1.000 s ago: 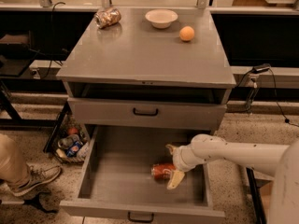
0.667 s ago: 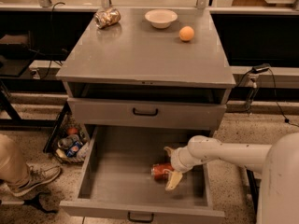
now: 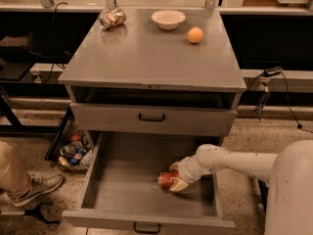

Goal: Pick coke can from middle drawer and place on counter

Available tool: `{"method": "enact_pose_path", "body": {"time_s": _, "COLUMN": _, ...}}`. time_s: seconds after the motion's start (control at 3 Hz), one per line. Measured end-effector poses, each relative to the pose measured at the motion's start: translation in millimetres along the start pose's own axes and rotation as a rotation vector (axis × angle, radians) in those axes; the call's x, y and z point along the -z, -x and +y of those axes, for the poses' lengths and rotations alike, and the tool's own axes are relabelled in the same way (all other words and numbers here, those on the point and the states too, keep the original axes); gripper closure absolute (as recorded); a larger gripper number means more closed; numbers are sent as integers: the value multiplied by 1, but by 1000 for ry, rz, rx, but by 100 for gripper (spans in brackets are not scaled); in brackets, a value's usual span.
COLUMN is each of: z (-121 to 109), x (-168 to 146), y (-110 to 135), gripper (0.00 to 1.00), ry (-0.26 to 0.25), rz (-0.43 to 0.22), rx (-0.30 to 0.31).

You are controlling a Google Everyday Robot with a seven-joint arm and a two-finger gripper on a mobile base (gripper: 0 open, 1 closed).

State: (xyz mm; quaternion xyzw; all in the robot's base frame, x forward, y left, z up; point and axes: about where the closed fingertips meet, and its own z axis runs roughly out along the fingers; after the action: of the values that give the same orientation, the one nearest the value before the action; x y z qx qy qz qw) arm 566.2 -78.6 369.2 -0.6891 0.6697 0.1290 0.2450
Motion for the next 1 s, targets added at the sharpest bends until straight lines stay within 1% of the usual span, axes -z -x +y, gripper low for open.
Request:
{"method": "enact_pose_path", "body": {"time_s": 0.33, "z": 4, "x": 8, "y": 3, "gripper": 66, "ry": -9, "rz": -30, "rx": -11}}
{"method": "enact_pose_path", "body": {"time_s": 0.67, "z": 17, "x": 66, "y": 27, "gripper": 97, "ry": -43, "rz": -115, "rx": 11}}
{"method": "enact_pose_path", "body": {"time_s": 1.0, "z": 23, "x": 128, "y": 52, "gripper": 100, "ry": -79, "rz": -120, "rx": 81}}
